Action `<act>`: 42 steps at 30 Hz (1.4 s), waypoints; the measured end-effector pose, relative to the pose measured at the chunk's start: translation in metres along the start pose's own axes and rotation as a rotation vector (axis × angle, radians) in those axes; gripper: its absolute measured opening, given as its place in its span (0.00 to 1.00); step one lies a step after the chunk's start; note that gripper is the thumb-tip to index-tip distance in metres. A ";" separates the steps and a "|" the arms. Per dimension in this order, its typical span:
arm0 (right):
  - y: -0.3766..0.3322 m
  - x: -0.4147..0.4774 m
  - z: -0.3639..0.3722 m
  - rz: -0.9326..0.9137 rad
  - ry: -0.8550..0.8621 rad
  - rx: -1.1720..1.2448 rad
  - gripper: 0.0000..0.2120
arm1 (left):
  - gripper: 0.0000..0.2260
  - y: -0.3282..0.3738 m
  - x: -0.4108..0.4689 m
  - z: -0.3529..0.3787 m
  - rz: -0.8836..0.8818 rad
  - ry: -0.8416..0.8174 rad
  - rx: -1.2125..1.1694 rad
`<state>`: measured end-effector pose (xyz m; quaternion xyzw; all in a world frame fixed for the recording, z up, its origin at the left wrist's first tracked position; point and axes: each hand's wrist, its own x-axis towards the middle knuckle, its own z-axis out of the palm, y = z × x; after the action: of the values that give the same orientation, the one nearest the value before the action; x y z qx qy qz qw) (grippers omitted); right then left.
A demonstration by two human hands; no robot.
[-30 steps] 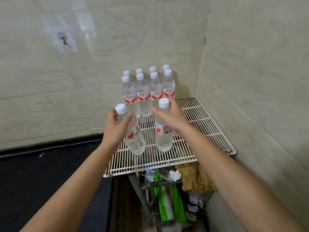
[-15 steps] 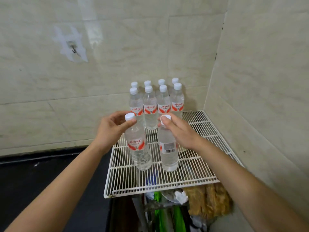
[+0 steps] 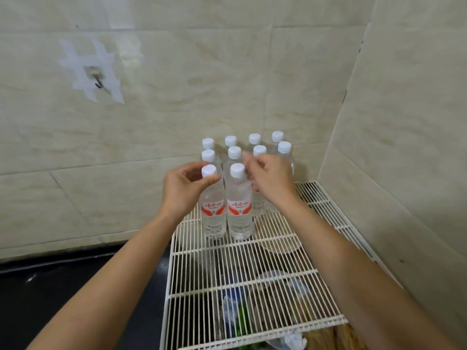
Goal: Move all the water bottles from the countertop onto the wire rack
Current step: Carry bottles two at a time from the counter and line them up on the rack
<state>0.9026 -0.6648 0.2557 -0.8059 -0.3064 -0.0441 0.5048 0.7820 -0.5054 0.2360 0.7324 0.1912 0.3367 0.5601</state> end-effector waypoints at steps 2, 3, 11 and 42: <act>-0.005 0.015 0.000 -0.018 0.155 0.031 0.24 | 0.15 -0.004 0.005 0.003 -0.007 0.019 -0.009; -0.009 0.020 -0.003 -0.077 0.177 -0.069 0.24 | 0.16 -0.007 0.007 0.004 -0.012 0.023 -0.013; 0.042 -0.033 0.030 -0.076 -0.162 -0.124 0.26 | 0.18 -0.027 -0.002 0.004 0.091 0.004 0.102; 0.091 -0.121 0.029 -0.079 -0.325 -0.491 0.39 | 0.31 -0.082 -0.119 -0.021 0.025 -0.084 0.800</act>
<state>0.8466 -0.7225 0.1238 -0.8877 -0.3947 -0.0069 0.2369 0.6915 -0.5447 0.1277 0.9080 0.2753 0.2124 0.2339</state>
